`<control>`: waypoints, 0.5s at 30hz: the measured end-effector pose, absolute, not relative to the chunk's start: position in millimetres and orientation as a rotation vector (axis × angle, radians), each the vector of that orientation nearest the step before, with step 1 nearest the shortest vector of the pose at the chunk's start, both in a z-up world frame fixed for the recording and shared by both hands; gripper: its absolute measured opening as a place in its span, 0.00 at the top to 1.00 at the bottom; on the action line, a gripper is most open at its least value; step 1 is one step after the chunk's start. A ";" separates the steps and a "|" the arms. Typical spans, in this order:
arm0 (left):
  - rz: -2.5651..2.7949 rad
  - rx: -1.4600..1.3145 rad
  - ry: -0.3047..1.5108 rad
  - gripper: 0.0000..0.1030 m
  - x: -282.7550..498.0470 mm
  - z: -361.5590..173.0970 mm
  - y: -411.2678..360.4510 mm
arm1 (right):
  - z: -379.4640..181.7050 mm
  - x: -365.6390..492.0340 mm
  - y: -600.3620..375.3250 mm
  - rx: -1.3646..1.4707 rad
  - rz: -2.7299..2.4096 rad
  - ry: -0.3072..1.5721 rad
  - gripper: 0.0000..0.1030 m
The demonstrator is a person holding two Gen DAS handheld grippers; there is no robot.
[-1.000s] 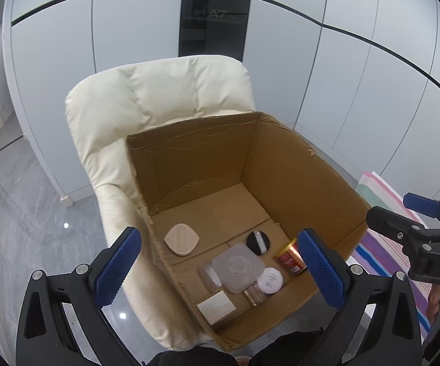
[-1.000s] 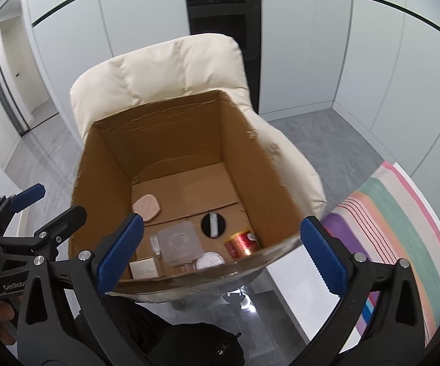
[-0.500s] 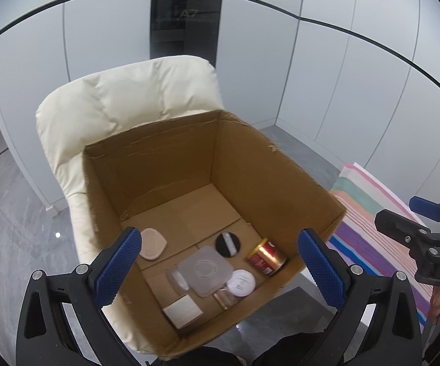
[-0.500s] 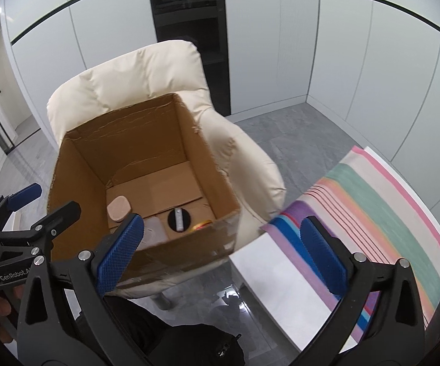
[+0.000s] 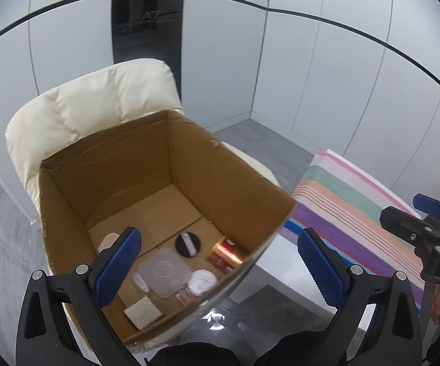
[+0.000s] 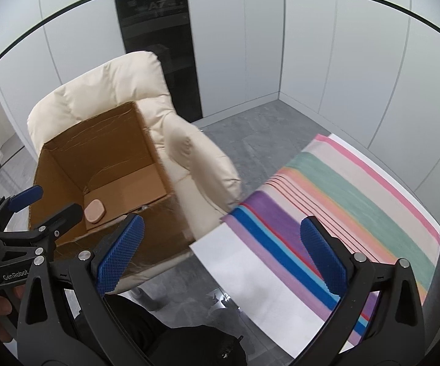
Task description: Organize objects
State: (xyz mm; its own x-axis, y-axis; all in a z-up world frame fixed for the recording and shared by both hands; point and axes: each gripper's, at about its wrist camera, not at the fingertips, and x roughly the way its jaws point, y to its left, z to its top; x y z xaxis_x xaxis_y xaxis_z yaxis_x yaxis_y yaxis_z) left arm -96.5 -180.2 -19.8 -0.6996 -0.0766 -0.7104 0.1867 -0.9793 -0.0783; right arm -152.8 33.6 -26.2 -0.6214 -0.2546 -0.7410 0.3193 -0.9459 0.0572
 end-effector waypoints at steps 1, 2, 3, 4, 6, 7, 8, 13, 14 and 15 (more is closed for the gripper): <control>-2.770 1.151 0.211 0.00 -97.6 -19.7 -174.2 | -25.9 -151.4 40.2 1.161 -2.583 0.109 0.00; -2.771 1.153 0.208 0.00 -98.0 -19.5 -170.9 | -25.3 -150.1 44.8 1.165 -2.591 0.100 0.00; -2.772 1.153 0.203 0.00 -98.1 -19.2 -166.2 | -24.5 -148.4 50.4 1.166 -2.597 0.087 0.00; -2.768 1.157 0.185 0.00 -98.4 -18.7 -159.7 | -24.1 -146.8 55.8 1.168 -2.602 0.078 0.00; -2.763 1.150 0.134 0.00 -97.3 -16.6 -149.3 | -23.5 -142.8 65.2 1.173 -2.622 0.075 0.00; -2.765 1.142 0.102 0.00 -95.6 -14.5 -141.4 | -23.5 -140.4 69.7 1.179 -2.637 0.081 0.00; -2.768 1.144 0.092 0.00 -94.5 -13.3 -136.6 | -23.4 -137.8 75.2 1.186 -2.653 0.082 0.00; -2.776 1.192 0.046 0.00 -88.2 -10.2 -110.5 | -22.3 -123.4 99.4 1.218 -2.693 0.047 0.00; -2.778 1.208 0.052 0.00 -87.2 -10.2 -106.7 | -21.8 -119.7 104.2 1.222 -2.701 0.041 0.00; -2.777 1.222 0.054 0.00 -86.7 -10.3 -103.3 | -21.5 -116.4 108.3 1.229 -2.708 0.034 0.00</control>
State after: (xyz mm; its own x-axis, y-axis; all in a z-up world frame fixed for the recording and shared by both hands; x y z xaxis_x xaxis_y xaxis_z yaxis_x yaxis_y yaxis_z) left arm -86.7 -103.3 -10.3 -0.6711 -0.0837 -0.7367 0.1121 -0.9936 0.0108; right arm -116.4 108.3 -21.5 -0.6471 -0.1423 -0.7490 0.1612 -0.9858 0.0480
